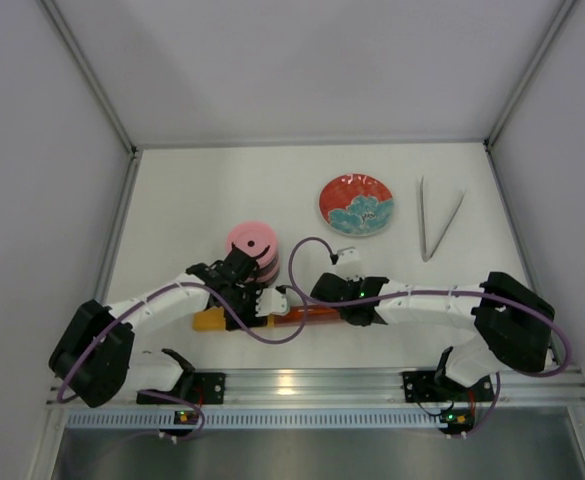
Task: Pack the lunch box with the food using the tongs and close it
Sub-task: Close the cover of the utensil box.
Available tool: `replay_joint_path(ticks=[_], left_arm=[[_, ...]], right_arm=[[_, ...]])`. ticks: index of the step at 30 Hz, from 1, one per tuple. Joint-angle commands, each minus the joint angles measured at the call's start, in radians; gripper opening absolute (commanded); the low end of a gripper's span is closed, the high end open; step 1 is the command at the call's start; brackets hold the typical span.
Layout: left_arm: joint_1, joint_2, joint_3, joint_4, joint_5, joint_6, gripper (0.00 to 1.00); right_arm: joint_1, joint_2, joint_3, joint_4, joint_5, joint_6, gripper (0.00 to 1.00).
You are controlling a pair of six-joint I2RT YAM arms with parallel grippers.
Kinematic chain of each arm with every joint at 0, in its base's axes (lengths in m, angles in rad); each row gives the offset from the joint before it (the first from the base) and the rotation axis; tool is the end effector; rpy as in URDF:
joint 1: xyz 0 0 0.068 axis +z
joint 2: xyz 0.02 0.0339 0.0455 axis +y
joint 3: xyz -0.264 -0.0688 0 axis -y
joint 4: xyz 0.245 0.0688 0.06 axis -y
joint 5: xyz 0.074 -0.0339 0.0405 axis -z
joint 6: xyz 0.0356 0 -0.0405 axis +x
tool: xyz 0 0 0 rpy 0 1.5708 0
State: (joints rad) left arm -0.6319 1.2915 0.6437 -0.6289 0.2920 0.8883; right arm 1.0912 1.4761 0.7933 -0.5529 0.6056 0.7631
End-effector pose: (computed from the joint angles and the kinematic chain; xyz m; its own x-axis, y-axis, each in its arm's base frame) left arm 0.1635 -0.1324 0.1638 0.0041 0.9180 -0.3966 0.9985 0.0176 0.0512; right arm 0.1365 0.2186 0.1708 -0.7594 -0.2285 -0.6092 -0.1635 0.9733 -0.1612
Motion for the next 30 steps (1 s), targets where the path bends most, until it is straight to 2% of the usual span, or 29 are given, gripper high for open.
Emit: replay_joint_path(ticks=[1, 13, 23, 30], left_arm=[[-0.022, 0.017, 0.043, 0.051, 0.068, -0.040, 0.05], [-0.022, 0.019, 0.097, 0.026, 0.153, -0.120, 0.05], [-0.022, 0.000, 0.068, 0.006, 0.187, -0.178, 0.03], [-0.022, 0.020, 0.114, 0.055, 0.183, -0.215, 0.02]], right_arm=[[0.022, -0.042, 0.027, 0.076, -0.006, 0.036, 0.00], [0.035, -0.068, 0.021, 0.123, 0.005, 0.059, 0.00], [0.036, -0.220, -0.190, 0.251, 0.016, 0.125, 0.00], [0.059, -0.134, -0.111, 0.245, 0.008, 0.070, 0.00]])
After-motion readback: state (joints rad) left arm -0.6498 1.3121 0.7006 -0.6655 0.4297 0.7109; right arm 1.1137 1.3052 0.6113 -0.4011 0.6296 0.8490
